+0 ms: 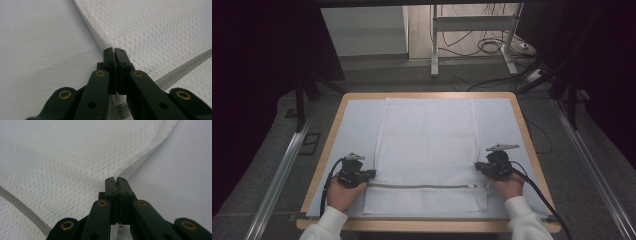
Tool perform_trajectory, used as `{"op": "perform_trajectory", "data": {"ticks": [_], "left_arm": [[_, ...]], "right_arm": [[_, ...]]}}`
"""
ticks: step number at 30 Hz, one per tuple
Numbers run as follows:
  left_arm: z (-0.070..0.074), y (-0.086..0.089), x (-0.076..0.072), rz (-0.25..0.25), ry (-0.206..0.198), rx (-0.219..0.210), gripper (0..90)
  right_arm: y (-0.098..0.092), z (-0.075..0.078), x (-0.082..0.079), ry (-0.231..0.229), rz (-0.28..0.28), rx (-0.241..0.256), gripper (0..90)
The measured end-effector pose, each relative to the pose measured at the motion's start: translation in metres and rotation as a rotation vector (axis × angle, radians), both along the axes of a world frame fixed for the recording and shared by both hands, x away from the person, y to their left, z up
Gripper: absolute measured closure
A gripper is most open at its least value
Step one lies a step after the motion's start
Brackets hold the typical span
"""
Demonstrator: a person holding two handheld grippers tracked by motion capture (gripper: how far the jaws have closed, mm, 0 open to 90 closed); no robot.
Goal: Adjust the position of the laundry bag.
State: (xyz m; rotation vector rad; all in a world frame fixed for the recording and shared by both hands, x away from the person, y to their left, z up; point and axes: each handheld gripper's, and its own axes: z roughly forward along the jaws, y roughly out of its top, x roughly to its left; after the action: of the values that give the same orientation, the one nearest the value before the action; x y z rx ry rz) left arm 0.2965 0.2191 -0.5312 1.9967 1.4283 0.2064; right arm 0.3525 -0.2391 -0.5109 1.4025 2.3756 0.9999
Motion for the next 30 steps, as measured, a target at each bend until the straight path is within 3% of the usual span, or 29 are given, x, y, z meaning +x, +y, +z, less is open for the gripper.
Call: {"op": "perform_trajectory", "data": {"ticks": [6, 7, 8, 9, 10, 12, 16, 22, 30], "left_arm": [[0.0, 0.0, -0.001, 0.001, -0.004, 0.013, 86.5], [0.0, -0.001, 0.0, -0.003, 0.001, 0.024, 81.8], [0.003, -0.003, 0.0, -0.006, 0.002, 0.051, 71.6], [0.005, -0.003, -0.001, -0.006, -0.012, 0.065, 60.0], [0.009, -0.003, -0.002, -0.002, -0.05, 0.074, 55.4], [0.024, -0.002, -0.005, 0.007, -0.143, 0.033, 43.9], [0.032, -0.005, -0.009, 0.012, -0.196, -0.002, 33.3], [0.038, -0.01, -0.012, 0.01, -0.197, -0.035, 29.9], [0.048, -0.019, -0.011, -0.006, -0.211, -0.071, 28.9]], "right_arm": [[-0.001, 0.0, -0.001, -0.003, 0.002, -0.006, 86.3], [-0.002, 0.0, -0.001, -0.005, -0.002, -0.005, 84.9], [-0.004, 0.001, -0.002, -0.009, 0.0, -0.003, 80.5], [-0.005, 0.002, -0.002, -0.022, 0.002, -0.007, 71.7], [-0.007, 0.003, -0.003, -0.029, 0.002, -0.012, 63.5], [-0.012, 0.007, -0.004, -0.071, -0.018, 0.001, 46.2], [-0.02, 0.014, -0.006, -0.097, -0.019, 0.044, 37.5], [-0.032, 0.018, -0.013, -0.141, -0.025, 0.066, 30.6], [-0.04, 0.022, -0.018, -0.166, -0.046, 0.093, 30.4]]}}
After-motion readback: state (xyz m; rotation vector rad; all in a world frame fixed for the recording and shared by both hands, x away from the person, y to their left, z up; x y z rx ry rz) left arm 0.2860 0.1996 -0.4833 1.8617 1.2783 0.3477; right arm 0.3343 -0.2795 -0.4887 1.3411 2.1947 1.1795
